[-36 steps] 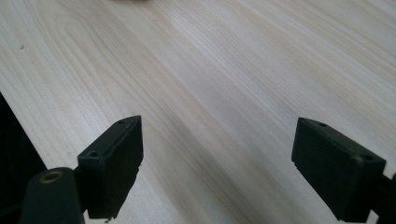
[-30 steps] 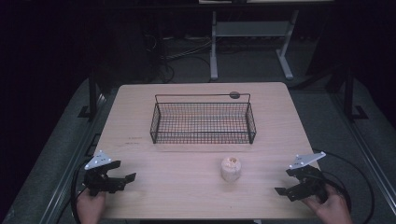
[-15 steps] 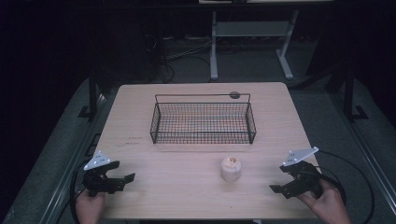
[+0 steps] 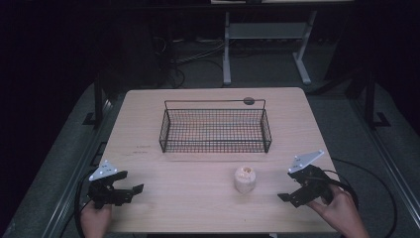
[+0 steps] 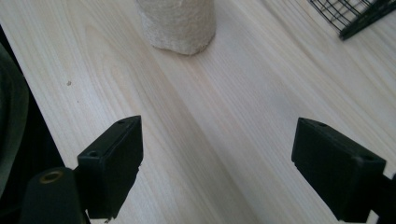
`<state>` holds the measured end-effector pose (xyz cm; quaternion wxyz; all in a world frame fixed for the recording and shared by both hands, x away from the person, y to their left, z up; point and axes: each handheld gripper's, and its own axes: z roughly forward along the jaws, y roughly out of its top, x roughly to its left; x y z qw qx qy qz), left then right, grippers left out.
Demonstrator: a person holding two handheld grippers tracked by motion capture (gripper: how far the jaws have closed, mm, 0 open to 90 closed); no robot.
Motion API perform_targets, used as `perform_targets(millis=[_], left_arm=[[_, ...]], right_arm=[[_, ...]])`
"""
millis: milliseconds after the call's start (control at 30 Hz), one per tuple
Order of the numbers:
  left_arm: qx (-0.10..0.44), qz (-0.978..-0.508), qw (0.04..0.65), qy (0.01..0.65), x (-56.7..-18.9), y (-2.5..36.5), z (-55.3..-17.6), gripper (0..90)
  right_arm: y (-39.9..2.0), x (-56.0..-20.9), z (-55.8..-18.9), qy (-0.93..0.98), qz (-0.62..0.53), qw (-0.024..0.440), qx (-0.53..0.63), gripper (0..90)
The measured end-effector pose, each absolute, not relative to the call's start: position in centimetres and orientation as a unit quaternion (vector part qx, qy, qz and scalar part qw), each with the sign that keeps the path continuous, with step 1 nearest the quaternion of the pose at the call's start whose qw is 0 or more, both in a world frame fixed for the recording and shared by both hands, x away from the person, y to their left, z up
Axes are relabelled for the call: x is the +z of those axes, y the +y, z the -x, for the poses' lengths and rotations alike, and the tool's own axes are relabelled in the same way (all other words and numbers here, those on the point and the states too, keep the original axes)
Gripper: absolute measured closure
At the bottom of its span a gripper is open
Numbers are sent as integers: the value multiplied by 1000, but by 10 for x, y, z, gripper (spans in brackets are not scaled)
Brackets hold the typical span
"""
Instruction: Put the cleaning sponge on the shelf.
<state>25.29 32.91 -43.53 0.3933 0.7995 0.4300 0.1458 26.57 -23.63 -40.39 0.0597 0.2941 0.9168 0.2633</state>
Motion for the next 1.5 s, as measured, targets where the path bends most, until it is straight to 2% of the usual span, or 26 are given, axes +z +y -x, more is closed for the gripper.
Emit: perform_targets(millis=[1500], left_arm=[[143,-796,398,433,-435,330,-254,136]], right_arm=[[-164,-385,-302,946,-223,24,233,162]])
